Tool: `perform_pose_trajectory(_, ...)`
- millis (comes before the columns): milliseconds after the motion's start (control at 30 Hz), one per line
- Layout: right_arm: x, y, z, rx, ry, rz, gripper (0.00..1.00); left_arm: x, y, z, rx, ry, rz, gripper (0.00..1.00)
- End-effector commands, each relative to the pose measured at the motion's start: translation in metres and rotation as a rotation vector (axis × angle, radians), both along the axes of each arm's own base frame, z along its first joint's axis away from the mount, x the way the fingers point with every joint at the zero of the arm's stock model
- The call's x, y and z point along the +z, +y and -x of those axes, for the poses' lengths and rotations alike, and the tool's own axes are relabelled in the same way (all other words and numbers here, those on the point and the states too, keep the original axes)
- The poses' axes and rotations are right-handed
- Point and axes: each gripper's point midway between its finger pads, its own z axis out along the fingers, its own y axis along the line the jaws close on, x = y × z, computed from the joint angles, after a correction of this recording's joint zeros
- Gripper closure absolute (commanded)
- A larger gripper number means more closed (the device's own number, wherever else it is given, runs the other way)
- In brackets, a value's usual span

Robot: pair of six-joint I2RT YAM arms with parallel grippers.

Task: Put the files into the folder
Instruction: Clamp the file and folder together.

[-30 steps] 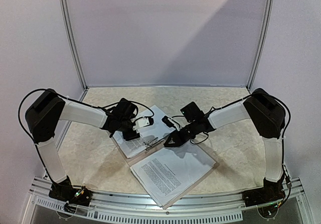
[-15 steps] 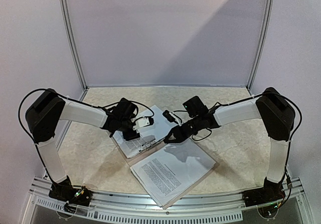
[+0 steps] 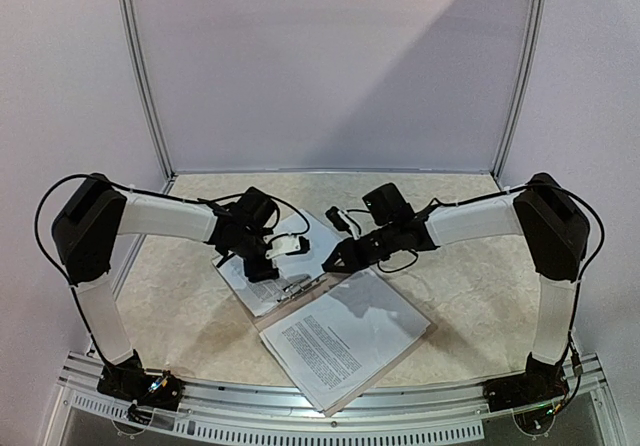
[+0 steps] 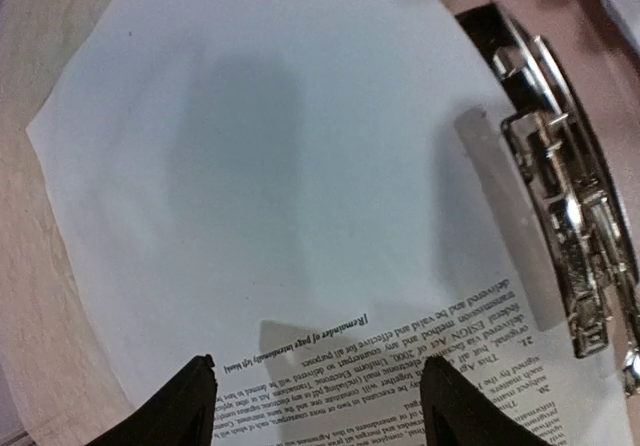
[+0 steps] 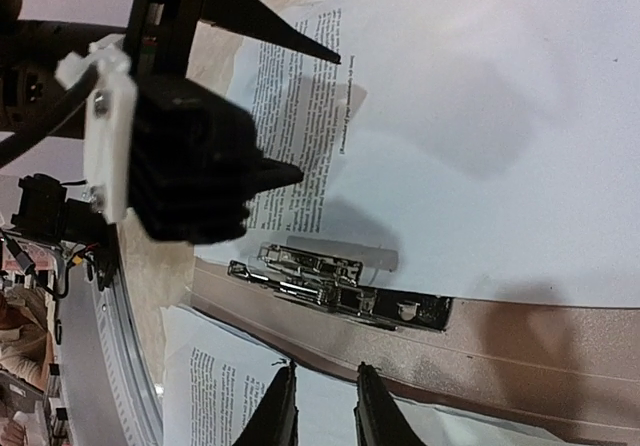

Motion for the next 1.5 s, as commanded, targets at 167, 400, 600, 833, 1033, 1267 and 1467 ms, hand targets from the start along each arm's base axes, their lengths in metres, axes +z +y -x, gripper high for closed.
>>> perform_pose_trajectory(167,-0.007,-0.001,-0.020,-0.099,0.100,0.008,0.80,0.052,-0.010,0.041,-0.172,0.054,0.065,0.39)
perform_pose_trajectory(400,-0.007,-0.006,-0.021,-0.136,0.104,0.019,0.78,0.032,-0.002,0.075,-0.366,-0.068,0.038,0.49)
perform_pose_trajectory(600,-0.010,-0.001,-0.025,-0.159,0.145,0.003,0.77,0.018,-0.014,0.075,-0.392,-0.087,0.001,0.55)
perform_pose_trajectory(833,-0.007,-0.006,-0.027,-0.180,0.126,0.021,0.76,-0.003,-0.012,0.088,-0.427,-0.015,-0.045,0.56)
perform_pose_trajectory(1033,-0.006,-0.007,-0.025,-0.169,0.119,0.027,0.76,-0.006,-0.018,0.085,-0.409,-0.014,-0.041,0.55)
perform_pose_trajectory(1267,-0.006,-0.010,-0.022,-0.166,0.111,0.031,0.76,-0.010,-0.019,0.084,-0.384,0.001,-0.067,0.58)
perform_pose_trajectory(1467,-0.003,-0.011,-0.020,-0.159,0.107,0.024,0.76,0.005,-0.028,0.079,-0.378,-0.031,-0.034,0.65)
